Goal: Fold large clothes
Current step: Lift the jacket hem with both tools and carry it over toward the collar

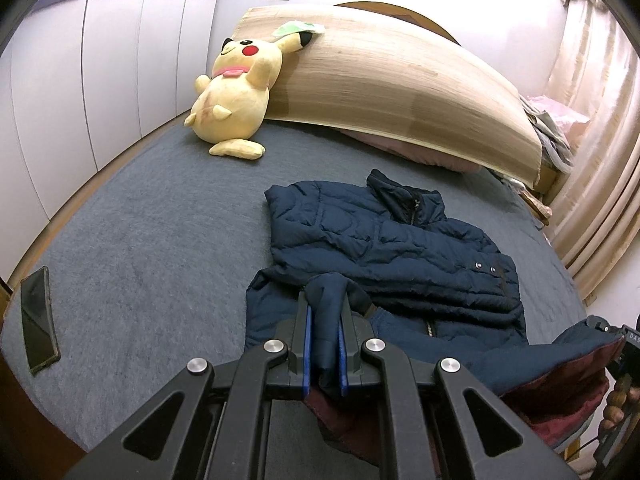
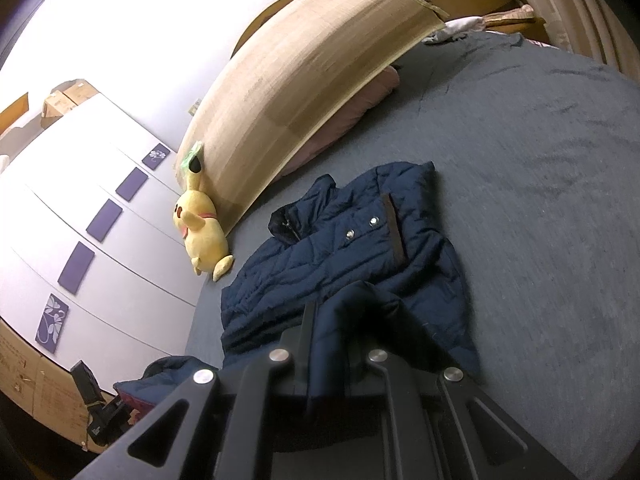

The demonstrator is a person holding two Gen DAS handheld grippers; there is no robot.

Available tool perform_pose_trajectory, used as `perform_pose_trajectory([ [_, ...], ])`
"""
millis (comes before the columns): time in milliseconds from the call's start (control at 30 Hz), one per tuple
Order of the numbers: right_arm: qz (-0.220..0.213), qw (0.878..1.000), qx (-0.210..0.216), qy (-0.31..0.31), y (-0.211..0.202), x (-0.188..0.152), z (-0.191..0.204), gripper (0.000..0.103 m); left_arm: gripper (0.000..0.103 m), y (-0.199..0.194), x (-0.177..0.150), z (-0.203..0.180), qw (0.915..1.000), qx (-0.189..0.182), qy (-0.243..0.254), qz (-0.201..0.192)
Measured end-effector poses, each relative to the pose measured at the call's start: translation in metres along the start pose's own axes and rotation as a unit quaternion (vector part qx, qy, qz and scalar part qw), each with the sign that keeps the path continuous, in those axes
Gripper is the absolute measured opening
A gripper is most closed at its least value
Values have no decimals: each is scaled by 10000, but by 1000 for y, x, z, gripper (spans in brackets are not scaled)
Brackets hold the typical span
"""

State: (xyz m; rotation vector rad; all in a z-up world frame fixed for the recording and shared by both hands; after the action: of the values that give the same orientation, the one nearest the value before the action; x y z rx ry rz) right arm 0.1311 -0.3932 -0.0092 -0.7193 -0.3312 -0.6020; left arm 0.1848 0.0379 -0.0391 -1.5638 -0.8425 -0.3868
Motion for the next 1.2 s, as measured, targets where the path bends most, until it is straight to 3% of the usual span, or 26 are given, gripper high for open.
perform_pose_trajectory([
  [867, -40, 9998, -108, -141, 43, 40, 19, 10, 11, 39, 24, -8, 9999, 63, 48, 145],
  [1200, -257, 9995, -31, -182, 33, 50, 27, 10, 11, 30, 39, -15, 9998, 90, 136, -97],
])
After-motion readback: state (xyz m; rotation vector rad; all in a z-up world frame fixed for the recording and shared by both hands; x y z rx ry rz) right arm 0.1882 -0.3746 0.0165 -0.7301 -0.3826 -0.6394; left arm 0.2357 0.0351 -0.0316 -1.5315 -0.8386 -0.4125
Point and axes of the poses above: each gripper's, at about its wrist camera, not at the fingertips, and y roughly the way its jaws point, z to its left, x to its top, the point moved 2 cm from there along y, roughly the way its jaws point, and after that the axes turned 4 degrees about x, right-handed, at the moved point
